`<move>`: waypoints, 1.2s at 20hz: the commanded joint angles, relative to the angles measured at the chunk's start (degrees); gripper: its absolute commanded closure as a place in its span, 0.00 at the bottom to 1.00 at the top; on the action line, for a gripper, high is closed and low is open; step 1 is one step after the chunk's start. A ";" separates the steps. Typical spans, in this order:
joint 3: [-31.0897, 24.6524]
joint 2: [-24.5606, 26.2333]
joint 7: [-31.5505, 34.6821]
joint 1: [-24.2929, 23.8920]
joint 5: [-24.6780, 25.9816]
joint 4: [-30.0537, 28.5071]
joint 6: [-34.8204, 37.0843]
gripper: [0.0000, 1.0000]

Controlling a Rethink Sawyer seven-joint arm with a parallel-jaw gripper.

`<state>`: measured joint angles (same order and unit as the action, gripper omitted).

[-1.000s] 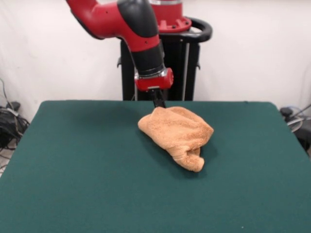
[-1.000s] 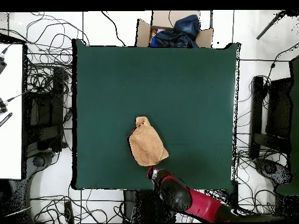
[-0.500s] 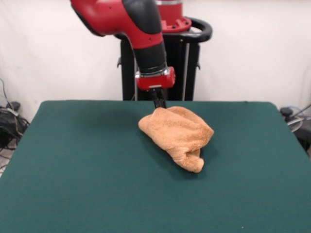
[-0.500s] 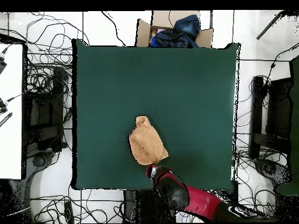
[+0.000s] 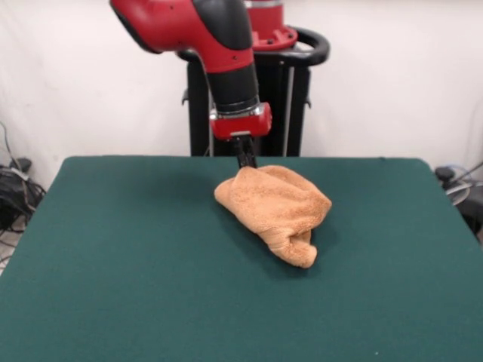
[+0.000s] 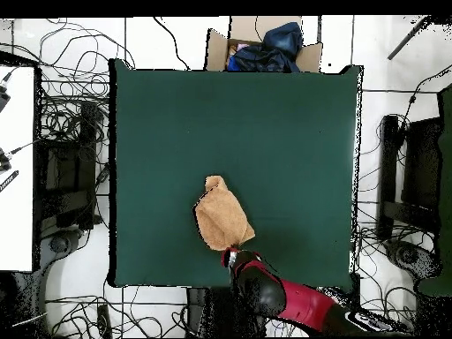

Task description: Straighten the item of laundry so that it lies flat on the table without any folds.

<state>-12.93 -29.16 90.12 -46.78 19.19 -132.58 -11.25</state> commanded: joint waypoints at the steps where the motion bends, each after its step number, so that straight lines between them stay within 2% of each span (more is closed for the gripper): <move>1: -3.40 1.81 10.55 0.46 -4.24 5.81 5.12 1.00; 8: -4.19 2.69 10.56 -0.10 -4.24 6.26 5.18 1.00; 15: -7.69 6.21 13.09 -4.20 -4.56 5.31 2.70 1.00; 24: -7.75 7.75 15.41 -5.43 -6.70 3.87 0.01 1.00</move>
<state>-15.89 -24.44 90.12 -52.67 17.87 -132.55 -11.26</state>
